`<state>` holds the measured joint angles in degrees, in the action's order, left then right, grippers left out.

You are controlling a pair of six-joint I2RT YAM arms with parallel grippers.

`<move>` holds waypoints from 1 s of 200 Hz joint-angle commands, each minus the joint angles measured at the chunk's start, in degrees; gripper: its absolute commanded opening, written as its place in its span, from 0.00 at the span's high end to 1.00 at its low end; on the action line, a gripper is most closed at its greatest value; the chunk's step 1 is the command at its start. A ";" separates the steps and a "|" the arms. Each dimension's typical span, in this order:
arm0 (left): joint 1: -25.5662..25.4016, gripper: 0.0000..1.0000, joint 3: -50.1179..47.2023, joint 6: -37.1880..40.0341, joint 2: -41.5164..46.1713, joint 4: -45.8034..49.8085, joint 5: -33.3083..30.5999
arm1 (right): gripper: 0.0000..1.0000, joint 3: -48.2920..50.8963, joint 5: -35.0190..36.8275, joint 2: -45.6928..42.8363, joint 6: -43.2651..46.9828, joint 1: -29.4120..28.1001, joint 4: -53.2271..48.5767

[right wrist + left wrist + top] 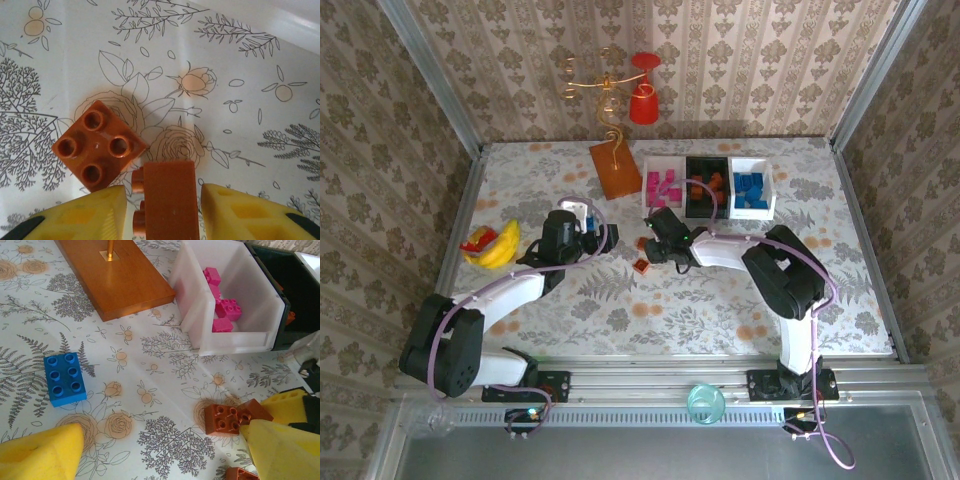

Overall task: Sort the legos into containers by color
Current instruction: Pick up the lego from the center of the table.

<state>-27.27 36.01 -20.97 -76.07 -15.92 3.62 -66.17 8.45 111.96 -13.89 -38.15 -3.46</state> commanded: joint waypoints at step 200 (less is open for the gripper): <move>-2.15 0.14 0.63 -0.62 -0.13 -1.91 2.34 | 0.77 16.60 -10.77 -28.56 -7.14 12.73 5.63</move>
<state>-28.42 36.01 -21.02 -75.72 -16.19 4.84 -50.85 4.21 87.92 -16.99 -28.58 -1.67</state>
